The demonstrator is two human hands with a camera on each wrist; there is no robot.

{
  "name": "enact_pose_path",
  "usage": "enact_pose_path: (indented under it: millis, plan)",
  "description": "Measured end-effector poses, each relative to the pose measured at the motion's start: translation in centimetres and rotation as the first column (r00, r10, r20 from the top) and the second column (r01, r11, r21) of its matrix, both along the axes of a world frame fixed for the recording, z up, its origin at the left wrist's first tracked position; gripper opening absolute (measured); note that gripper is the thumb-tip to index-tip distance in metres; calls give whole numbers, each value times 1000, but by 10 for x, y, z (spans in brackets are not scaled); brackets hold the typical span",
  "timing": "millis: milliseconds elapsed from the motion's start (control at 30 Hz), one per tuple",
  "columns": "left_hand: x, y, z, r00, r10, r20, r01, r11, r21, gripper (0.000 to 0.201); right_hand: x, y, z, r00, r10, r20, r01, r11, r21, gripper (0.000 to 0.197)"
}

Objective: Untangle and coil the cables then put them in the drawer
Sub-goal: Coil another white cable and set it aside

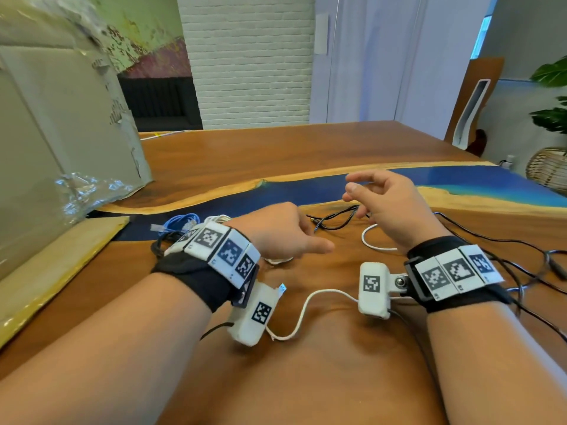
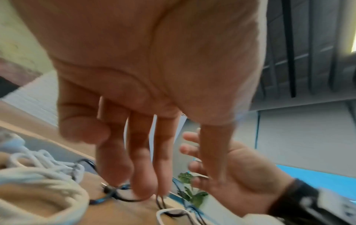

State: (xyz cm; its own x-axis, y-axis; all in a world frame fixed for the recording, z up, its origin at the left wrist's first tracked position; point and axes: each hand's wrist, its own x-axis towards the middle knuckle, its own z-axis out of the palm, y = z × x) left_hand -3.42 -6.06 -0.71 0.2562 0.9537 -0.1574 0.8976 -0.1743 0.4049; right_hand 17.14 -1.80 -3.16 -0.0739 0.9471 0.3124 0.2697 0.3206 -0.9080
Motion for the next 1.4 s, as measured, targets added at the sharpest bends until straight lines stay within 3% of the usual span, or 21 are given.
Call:
enact_pose_path:
  millis: [100, 200, 267, 333, 367, 400, 467, 533, 567, 600, 667, 733, 767, 867, 967, 1033, 1100, 1200, 1300, 1400]
  plan:
    - [17, -18, -3, 966, -210, -149, 170, 955, -242, 41, -1, -4, 3, 999, 53, 13, -53, 998, -14, 16]
    - [21, -21, -13, 935, -255, -245, 207, 956, -207, 24, -3, -9, 7, 992, 122, 39, -121, 992, -28, 15]
    - [14, -15, -11, 972, -183, -150, 173, 982, -80, 24, -3, -11, 8, 979, 199, 35, -198, 980, -33, 16]
    - [6, -7, -3, 988, -62, 143, 50, 995, 82, 28, -3, -13, 9, 948, 313, 56, -310, 949, -56, 19]
    - [3, -4, 2, 939, -20, 342, -26, 991, 129, 28, -4, -15, 9, 928, 365, 80, -359, 930, -77, 22]
    - [1, -2, 6, 842, 1, 540, -97, 984, 149, 28, -5, -17, 10, 911, 402, 92, -394, 914, -96, 23]
    - [-1, -1, 16, 574, 34, 818, -202, 974, 101, 26, -5, -19, 11, 914, 395, 91, -387, 917, -91, 19]
    - [-8, 0, 21, 351, 75, 933, -194, 981, -6, 25, 1, -16, 14, 961, 269, 65, -270, 963, -1, 17]
    - [-12, 1, 20, 295, 94, 951, -152, 987, -50, 26, 7, -13, 14, 980, 200, -11, -200, 979, 35, 19]
    - [-15, 2, 18, 285, 106, 953, -103, 991, -79, 27, 13, -10, 16, 982, 146, -121, -142, 989, 45, 19]
    - [-17, 1, 6, 359, 92, 929, -25, 996, -89, 30, 26, -4, 17, 962, 45, -269, -37, 999, 35, 18]
    - [-14, -2, -9, 431, 53, 901, 9, 998, -63, 33, 34, -1, 16, 966, -70, -250, 77, 997, 17, 16]
    - [-14, -3, -16, 429, 44, 902, 14, 998, -55, 35, 37, 0, 15, 970, -127, -207, 134, 991, 18, 15]
    - [-21, -1, -26, 282, 54, 958, 0, 998, -56, 36, 42, 2, 11, 982, -188, -16, 189, 981, 45, 17]
    - [-29, 0, -24, 124, 87, 988, -58, 995, -80, 33, 39, -6, 14, 994, 103, -26, -103, 995, -2, 40]
    - [-28, -1, -24, 125, 87, 988, -88, 993, -77, 31, 30, -12, 18, 991, 105, 83, -112, 989, 93, 50]
    - [-22, -2, -29, 216, 99, 971, -111, 991, -76, 30, 15, -18, 23, 959, -8, 285, -62, 970, 237, 47]
    - [-14, -5, -34, 334, 79, 939, -76, 996, -56, 34, -15, -28, 23, 910, 50, 412, -173, 948, 266, 42]
    - [-12, -5, -35, 339, 70, 938, -31, 998, -63, 43, -37, -33, 12, 904, 209, 372, -276, 951, 138, 36]
    - [-19, -5, -34, 421, 91, 902, -64, 995, -70, 38, -41, -30, 7, 971, 181, 156, -200, 972, 120, 21]
